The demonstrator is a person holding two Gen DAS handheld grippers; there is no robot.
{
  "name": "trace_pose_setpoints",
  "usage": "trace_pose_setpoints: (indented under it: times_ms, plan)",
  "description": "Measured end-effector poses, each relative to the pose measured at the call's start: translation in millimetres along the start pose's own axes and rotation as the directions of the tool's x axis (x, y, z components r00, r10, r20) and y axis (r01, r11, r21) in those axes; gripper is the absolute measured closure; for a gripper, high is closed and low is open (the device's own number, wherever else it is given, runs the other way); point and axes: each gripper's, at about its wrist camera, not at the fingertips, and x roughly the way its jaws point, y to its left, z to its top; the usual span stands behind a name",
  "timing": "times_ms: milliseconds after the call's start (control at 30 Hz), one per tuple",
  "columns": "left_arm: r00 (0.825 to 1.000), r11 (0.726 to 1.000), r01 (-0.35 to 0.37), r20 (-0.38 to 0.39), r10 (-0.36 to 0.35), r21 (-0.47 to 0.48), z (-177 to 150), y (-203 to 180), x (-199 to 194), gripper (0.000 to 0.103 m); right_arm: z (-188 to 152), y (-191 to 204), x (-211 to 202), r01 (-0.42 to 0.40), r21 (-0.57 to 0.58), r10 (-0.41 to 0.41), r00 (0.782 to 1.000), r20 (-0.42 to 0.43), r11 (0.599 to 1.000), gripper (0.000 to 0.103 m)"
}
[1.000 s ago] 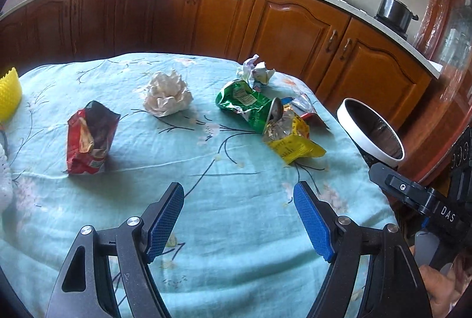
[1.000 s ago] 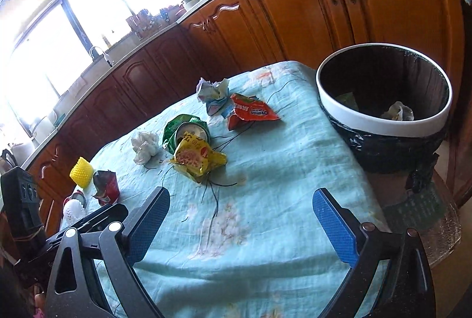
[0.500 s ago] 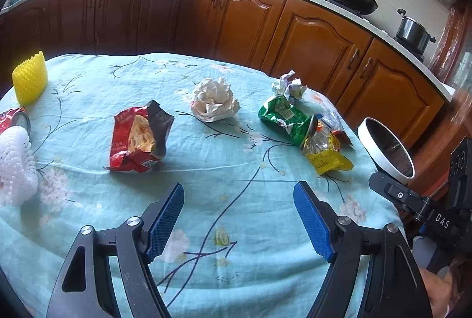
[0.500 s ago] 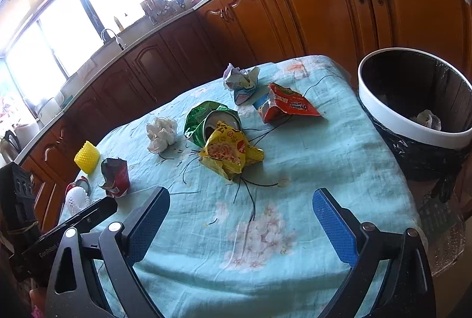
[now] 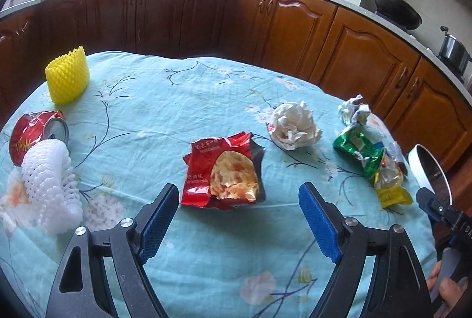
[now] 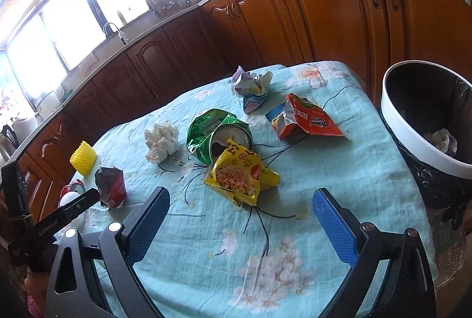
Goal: Collect trash
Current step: 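Move both open tools back over the remaining trash on the table, then grasp the red chip bag with the left tool while the right tool grasps the yellow snack bag, then carry the red chip bag and yellow snack bag in both tools over the bin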
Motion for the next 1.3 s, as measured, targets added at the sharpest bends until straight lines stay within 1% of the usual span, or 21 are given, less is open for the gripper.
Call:
trace_pose_setpoints:
  times_ms: [133, 233, 267, 300, 333, 400, 433, 467, 500, 567, 633, 867, 900, 967, 1033, 1300]
  plan:
    - [0.999, 1.0, -0.015, -0.034, 0.014, -0.019, 8, 3, 25, 0.02, 5, -1, 17, 0.012, 0.002, -0.012, 1.0, -0.021, 1.0, 0.005]
    - [0.999, 0.999, 0.009, -0.045, -0.011, -0.046, 12, 7, 38, 0.022, 6, -1, 29, 0.018, -0.007, -0.019, 0.999, -0.04, 1.0, 0.006]
    - [0.998, 0.999, 0.019, -0.051, -0.021, -0.048, 13, 6, 41, 0.024, 6, -1, 32, 0.022, -0.009, -0.022, 0.999, -0.048, 1.0, 0.006]
    - [0.998, 0.999, 0.028, -0.058, -0.031, -0.046, 14, 6, 45, 0.036, 5, -2, 35, 0.024, -0.011, -0.025, 0.998, -0.054, 1.0, 0.011]
    - [0.997, 0.998, 0.038, -0.067, -0.04, -0.041, 14, 3, 47, 0.042, 5, -2, 38, 0.024, -0.014, -0.025, 0.998, -0.059, 1.0, 0.016]
    - [0.996, 0.998, 0.058, -0.064, -0.06, -0.028, 15, 1, 49, 0.045, 4, -2, 42, 0.025, -0.016, -0.026, 0.997, -0.075, 1.0, 0.045]
    - [0.995, 0.997, 0.076, -0.062, -0.077, -0.023, 15, -2, 49, 0.047, 4, -2, 43, 0.016, -0.012, -0.017, 0.997, -0.081, 1.0, 0.049]
    - [0.993, 0.995, 0.094, -0.063, -0.095, -0.018, 14, -5, 47, 0.048, 3, -2, 41, -0.001, -0.011, 0.0, 0.997, -0.078, 1.0, 0.058]
    - [0.992, 0.994, 0.11, -0.065, -0.111, -0.014, 13, -7, 45, 0.05, 2, 0, 38, -0.002, -0.019, 0.001, 0.997, -0.072, 1.0, 0.059]
    - [0.987, 0.989, 0.145, -0.07, -0.144, -0.001, 9, -16, 39, 0.052, 1, 3, 32, 0.005, -0.035, -0.007, 0.998, -0.061, 0.999, 0.06]
    - [0.981, 0.983, 0.18, -0.077, -0.178, 0.023, 6, -30, 33, 0.053, 0, 1, 25, -0.013, -0.024, 0.012, 0.998, -0.058, 1.0, 0.061]
    - [0.951, 0.948, 0.301, -0.107, -0.29, 0.106, -4, -76, 17, 0.057, -3, -20, -12, -0.009, 0.018, 0.009, 1.0, -0.009, 1.0, 0.061]
    - [0.948, 0.944, 0.31, -0.112, -0.298, 0.114, -5, -80, 16, 0.059, -3, -25, -18, -0.006, 0.028, 0.006, 1.0, 0.0, 1.0, 0.061]
    - [0.94, 0.933, 0.334, -0.126, -0.319, 0.134, -7, -92, 16, 0.066, -4, -34, -29, 0.006, 0.044, -0.006, 1.0, 0.016, 0.999, 0.061]
    - [0.932, 0.924, 0.353, -0.138, -0.335, 0.147, -7, -101, 17, 0.07, -4, -44, -39, 0.015, 0.061, -0.017, 0.999, 0.03, 0.998, 0.061]
    - [0.917, 0.9, 0.392, -0.164, -0.364, 0.193, -11, -135, 21, 0.072, -6, -77, -68, 0.048, 0.122, -0.056, 0.996, 0.07, 0.991, 0.061]
